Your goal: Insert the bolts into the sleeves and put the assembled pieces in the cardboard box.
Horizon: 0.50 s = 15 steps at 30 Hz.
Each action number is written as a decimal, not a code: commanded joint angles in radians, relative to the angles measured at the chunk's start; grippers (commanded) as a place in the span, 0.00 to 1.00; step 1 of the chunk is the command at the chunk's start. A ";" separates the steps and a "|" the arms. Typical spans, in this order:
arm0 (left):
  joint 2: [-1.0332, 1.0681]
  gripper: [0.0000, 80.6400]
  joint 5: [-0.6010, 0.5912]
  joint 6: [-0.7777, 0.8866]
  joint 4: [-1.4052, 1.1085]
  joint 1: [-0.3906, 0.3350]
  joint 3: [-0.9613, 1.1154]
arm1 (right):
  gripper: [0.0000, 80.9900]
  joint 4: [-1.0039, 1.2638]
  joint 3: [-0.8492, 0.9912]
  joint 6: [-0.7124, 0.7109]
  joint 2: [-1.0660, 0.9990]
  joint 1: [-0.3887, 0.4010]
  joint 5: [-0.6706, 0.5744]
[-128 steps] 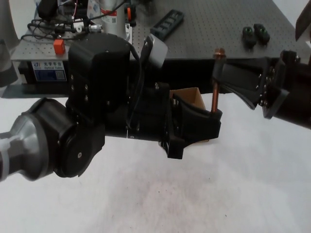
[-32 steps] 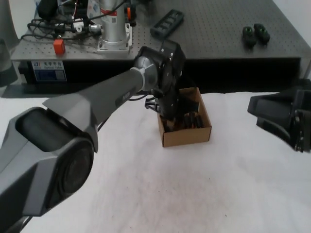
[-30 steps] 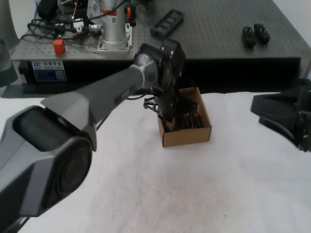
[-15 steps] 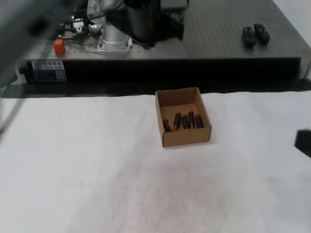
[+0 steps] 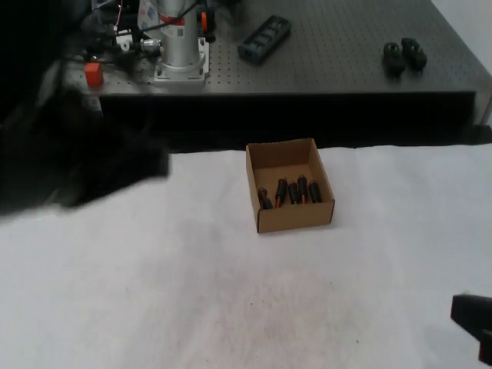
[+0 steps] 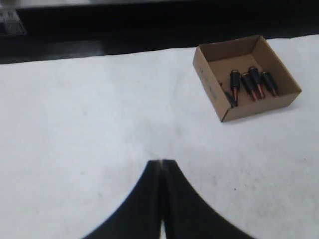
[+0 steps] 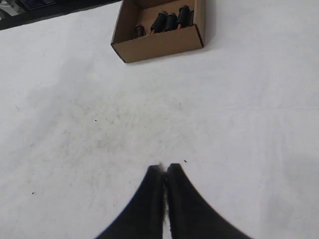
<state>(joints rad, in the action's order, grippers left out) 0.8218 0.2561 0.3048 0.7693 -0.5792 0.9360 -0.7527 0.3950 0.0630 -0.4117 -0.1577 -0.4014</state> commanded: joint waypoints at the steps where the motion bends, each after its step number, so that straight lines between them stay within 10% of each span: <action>1: -0.187 0.00 -0.007 0.077 -0.015 -0.002 -0.149 | 0.03 0.023 -0.025 -0.012 0.004 -0.004 -0.024; 15: -0.725 0.00 -0.013 0.142 -0.016 -0.002 -0.497 | 0.03 0.119 -0.091 -0.011 0.004 -0.004 -0.094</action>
<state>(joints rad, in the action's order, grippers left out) 0.0994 0.2422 0.4314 0.7574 -0.5792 0.4116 -0.6073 0.2934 0.0600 -0.4117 -0.1577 -0.4850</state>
